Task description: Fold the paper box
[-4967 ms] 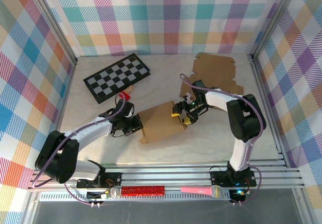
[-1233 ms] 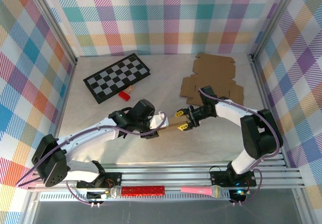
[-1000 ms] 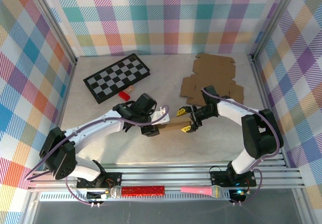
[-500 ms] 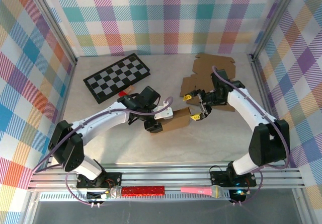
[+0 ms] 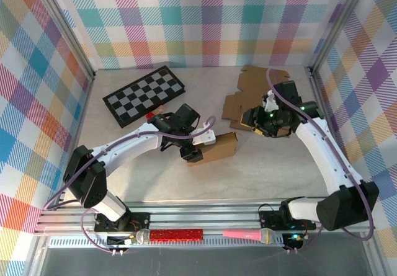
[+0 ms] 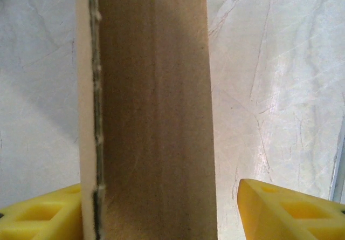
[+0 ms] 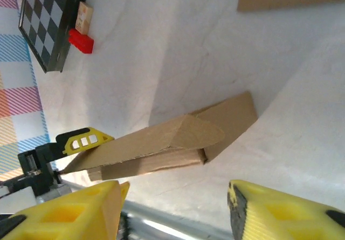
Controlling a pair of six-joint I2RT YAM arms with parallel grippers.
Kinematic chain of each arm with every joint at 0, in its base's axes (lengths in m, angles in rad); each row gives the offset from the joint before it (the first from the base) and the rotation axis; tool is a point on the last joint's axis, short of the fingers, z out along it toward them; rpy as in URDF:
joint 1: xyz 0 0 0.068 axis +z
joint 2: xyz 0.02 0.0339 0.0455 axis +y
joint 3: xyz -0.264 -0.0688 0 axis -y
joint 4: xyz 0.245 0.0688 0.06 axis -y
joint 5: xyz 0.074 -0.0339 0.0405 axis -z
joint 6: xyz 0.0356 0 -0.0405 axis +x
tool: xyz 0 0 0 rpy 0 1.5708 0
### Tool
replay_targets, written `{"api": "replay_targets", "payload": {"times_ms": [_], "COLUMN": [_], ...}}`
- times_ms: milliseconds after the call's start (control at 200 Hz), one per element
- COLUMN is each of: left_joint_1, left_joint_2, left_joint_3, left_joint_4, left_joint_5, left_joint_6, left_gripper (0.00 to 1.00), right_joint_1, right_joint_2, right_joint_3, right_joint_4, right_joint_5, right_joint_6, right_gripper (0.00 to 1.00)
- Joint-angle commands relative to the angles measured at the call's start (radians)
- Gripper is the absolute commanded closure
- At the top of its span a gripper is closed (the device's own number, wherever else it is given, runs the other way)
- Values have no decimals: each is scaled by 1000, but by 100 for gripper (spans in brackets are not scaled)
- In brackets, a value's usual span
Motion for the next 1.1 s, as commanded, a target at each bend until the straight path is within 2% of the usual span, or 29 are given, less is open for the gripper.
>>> {"api": "replay_targets", "payload": {"times_ms": [0,185,375,865,1095], "left_joint_1": [7,6,7,6,6], "left_joint_2": [8,13,17,18,14], "left_joint_3": [33,37,42,45,53], "left_joint_4": [-34,-41,-43,-43,-47], "left_joint_5": [36,37,36,38,36], "left_joint_6": [4,4,0,-5,-2], "left_gripper": [34,34,34,33,33], "right_joint_1": [-3,12,102,218,237], "right_joint_2": [-51,-72,-54,88,148], "right_joint_3": [-87,-129,-155,-131,-98], "right_joint_4": [72,100,140,181,161], "right_joint_5": [40,96,126,263,321], "right_joint_6": [-300,-486,-672,-707,-694], "right_gripper": [47,42,37,34,38]}}
